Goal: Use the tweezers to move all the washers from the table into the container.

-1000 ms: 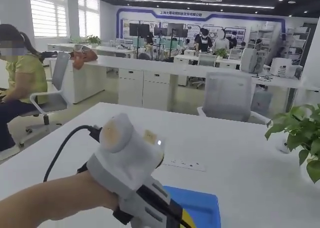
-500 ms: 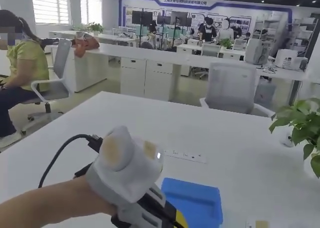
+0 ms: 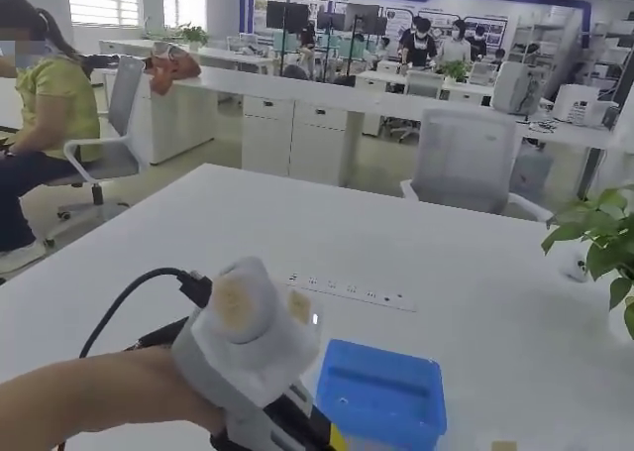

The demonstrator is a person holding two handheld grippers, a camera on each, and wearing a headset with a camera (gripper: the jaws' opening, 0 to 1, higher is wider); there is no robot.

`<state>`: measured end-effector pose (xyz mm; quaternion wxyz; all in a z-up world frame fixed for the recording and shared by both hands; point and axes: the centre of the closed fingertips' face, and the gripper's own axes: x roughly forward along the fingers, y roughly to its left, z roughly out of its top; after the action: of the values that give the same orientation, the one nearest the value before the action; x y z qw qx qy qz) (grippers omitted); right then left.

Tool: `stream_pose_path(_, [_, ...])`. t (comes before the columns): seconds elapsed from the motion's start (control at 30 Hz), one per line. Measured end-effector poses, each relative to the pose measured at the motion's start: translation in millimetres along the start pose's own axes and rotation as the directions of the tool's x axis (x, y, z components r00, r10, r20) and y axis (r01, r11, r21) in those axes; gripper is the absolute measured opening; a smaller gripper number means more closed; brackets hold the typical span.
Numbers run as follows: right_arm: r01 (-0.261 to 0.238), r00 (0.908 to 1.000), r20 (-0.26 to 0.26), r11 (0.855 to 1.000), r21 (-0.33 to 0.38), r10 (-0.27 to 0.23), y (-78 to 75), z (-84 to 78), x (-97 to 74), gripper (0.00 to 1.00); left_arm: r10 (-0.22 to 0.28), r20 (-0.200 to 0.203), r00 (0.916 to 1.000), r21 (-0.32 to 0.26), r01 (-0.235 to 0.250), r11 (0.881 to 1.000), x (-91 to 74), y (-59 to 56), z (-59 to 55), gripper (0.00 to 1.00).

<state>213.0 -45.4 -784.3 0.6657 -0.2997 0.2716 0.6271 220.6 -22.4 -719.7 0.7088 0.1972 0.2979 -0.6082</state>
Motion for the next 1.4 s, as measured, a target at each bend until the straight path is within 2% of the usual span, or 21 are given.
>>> stream_pose_path(0.07, [-0.01,0.9998,-0.018,1.0,-0.022,0.01,0.9,-1.6,1.6,0.02,-0.021,0.0,0.9998,-0.019,0.021,1.0,1.6,-2.4,-1.0,0.04])
stream_pose_path(0.17, [-0.038,0.9978,-0.056,0.997,-0.059,0.035,2.5,-4.7,5.1,0.02,-0.042,-0.076,0.9962,0.001,0.043,0.999,5.0,-5.8,-12.1,0.04])
stream_pose_path(0.27, [-0.062,0.9944,-0.09,0.995,-0.08,0.055,4.0,-7.4,7.3,0.02,-0.062,-0.093,0.9937,-0.012,0.061,0.998,7.3,-5.9,-14.5,0.03])
stream_pose_path(0.3, [-0.065,0.9934,-0.1,0.993,-0.098,0.055,2.6,-8.1,7.9,0.02,-0.076,-0.108,0.9912,-0.022,0.074,0.997,8.5,-6.4,-17.3,0.03])
stream_pose_path(0.43, [-0.088,0.9874,-0.141,0.99,-0.113,0.072,-0.4,-12.0,9.9,0.02,-0.082,-0.16,0.9837,-0.02,0.08,0.997,15.0,-2.5,-29.0,0.02])
stream_pose_path(0.5, [-0.091,0.985,-0.157,0.988,-0.127,0.071,-2.4,-14.3,11.0,0.02,-0.07,-0.186,0.9802,-0.032,0.065,0.997,17.8,4.2,-35.7,0.0])
stream_pose_path(0.57, [-0.084,0.9853,-0.159,0.988,-0.13,0.063,-7.3,-14.7,11.5,0.02,-0.066,-0.23,0.971,-0.021,0.063,0.998,18.4,8.5,-44.6,0.0])
stream_pose_path(0.6, [-0.077,0.9854,-0.16,0.99,-0.119,0.057,-11.3,-15.3,12.5,0.02,-0.01,-0.249,0.9684,-0.012,0.007,1.0,20.1,18.7,-49.5,0.0])
stream_pose_path(0.63, [-0.068,0.9859,-0.16,0.991,-0.12,0.048,-14.1,-16.0,13.4,0.02,-0.041,-0.246,0.9685,0.018,0.047,0.999,21.9,15.5,-50.2,0.0])
stream_pose_path(0.73, [-0.043,0.9828,-0.184,0.99,-0.138,0.017,-24.6,-24.0,18.4,0.02,-0.019,-0.228,0.9735,-0.005,0.018,1.0,29.3,26.6,-51.4,0.0])
stream_pose_path(0.83, [-0.035,0.9801,-0.198,0.989,-0.143,0.006,-32.0,-28.8,22.3,0.02,-0.001,-0.24,0.9707,-0.009,-0.001,1.0,36.4,35.2,-56.6,0.0])
stream_pose_path(0.9, [-0.022,0.9769,-0.213,0.99,-0.14,-0.009,-39.6,-34.2,26.3,0.02,0.02,-0.262,0.9647,0.011,-0.018,1.0,43.1,41.4,-63.4,0.0])
stream_pose_path(1.0, [0.009,0.9667,-0.253,0.994,-0.112,-0.037,-48.8,-43.8,33.4,0.03,0.044,-0.284,0.9577,0.016,-0.041,0.999,54.0,50.5,-71.6,0.0])
stream_pose_path(1.1, [-0.006,0.9572,-0.288,0.995,-0.104,-0.024,-48.3,-54.8,42.4,0.03,0.05,-0.308,0.9501,-0.001,-0.052,0.999,65.7,57.5,-82.5,0.0])
stream_pose_path(1.17, [-0.01,0.9528,-0.303,0.994,-0.107,-0.023,-49.7,-61.4,47.4,0.03,0.049,-0.32,0.9461,-0.001,-0.052,0.999,72.5,57.5,-88.7,0.0])
stream_pose_path(1.23, [-0.008,0.9492,-0.314,0.995,-0.1,-0.024,-52.6,-64.9,50.2,0.03,0.064,-0.336,0.9398,0.019,-0.061,0.998,76.9,60.1,-94.3,0.0])
stream_pose_path(1.3, [-0.006,0.9497,-0.312,0.995,-0.096,-0.024,-54.6,-65.6,51.8,0.04,0.084,-0.349,0.9335,0.029,-0.079,0.996,78.6,64.9,-98.8,0.0])
stream_pose_path(1.4, [-0.004,0.948,-0.318,0.998,-0.07,-0.019,-58.2,-69.2,56.4,0.04,0.089,-0.352,0.9318,-0.004,-0.096,0.995,82.7,71.4,-102.8,0.0])
